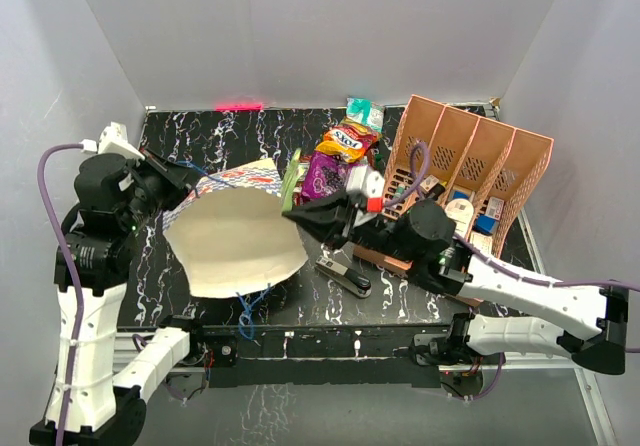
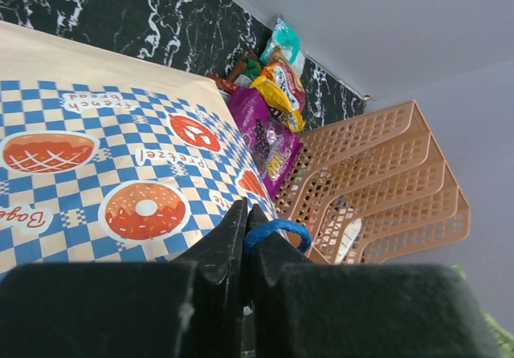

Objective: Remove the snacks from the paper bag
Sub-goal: Take out the snack from the paper bag, then move the paper bag to the center of the board.

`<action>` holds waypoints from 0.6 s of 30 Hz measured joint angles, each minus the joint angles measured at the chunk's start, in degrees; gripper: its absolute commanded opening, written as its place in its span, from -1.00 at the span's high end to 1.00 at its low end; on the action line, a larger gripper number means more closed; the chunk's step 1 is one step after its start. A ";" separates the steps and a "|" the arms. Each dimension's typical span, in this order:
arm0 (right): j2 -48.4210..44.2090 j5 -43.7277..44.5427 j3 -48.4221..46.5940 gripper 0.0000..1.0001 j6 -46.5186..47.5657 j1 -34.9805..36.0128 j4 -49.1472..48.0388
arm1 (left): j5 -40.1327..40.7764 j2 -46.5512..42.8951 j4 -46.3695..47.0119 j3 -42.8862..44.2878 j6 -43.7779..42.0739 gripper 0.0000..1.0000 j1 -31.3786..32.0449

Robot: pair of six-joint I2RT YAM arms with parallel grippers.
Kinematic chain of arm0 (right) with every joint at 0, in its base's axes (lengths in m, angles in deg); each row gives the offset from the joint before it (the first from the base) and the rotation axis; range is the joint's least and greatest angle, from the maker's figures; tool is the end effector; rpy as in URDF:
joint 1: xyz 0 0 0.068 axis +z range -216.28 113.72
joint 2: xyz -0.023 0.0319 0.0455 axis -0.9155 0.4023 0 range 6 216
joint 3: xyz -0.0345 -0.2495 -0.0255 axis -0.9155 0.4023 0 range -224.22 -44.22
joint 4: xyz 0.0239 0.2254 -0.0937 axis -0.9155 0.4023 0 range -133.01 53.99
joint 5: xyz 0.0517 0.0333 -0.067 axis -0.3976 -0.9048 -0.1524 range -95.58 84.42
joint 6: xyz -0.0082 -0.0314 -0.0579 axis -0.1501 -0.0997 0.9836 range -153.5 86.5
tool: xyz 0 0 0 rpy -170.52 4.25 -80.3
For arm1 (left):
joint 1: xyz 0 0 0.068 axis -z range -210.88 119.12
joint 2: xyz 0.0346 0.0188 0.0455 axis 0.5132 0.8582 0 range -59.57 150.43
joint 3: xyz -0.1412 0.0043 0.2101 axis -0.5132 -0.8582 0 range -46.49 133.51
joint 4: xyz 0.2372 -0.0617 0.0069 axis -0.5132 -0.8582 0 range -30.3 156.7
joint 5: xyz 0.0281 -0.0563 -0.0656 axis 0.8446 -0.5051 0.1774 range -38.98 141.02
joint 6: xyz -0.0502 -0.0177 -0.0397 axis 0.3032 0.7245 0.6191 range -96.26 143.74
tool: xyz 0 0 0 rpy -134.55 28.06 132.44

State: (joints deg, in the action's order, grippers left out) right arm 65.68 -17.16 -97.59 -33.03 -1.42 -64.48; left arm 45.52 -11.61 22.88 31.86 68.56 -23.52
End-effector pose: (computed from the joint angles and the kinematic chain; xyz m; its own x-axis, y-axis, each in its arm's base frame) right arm 0.0971 0.2317 0.3912 0.1190 0.2348 -0.9647 -0.9682 0.2428 -0.0603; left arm 0.1439 -0.0237 0.4320 -0.3185 -0.6663 -0.6743 -0.0063 0.7128 -0.7014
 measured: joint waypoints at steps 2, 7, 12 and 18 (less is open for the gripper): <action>-0.52 4.26 -2.89 0.85 1.27 -0.87 3.28 | -0.81 1.49 0.02 1.77 1.44 1.00 0.00; -0.81 12.61 -5.18 0.85 2.54 -7.52 8.28 | -2.60 5.22 0.31 6.91 6.23 1.00 0.00; 0.57 15.54 -5.81 0.85 1.90 -15.26 12.48 | -1.16 6.99 -0.83 9.90 10.34 1.00 0.00; 4.35 16.17 -6.21 0.85 1.22 -21.79 14.47 | 4.98 5.90 -1.97 8.17 10.16 1.00 0.00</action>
State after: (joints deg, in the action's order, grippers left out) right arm 70.03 -0.98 -103.80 -31.80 -23.21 -50.01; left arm 50.51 -5.71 20.92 40.03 78.72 -23.52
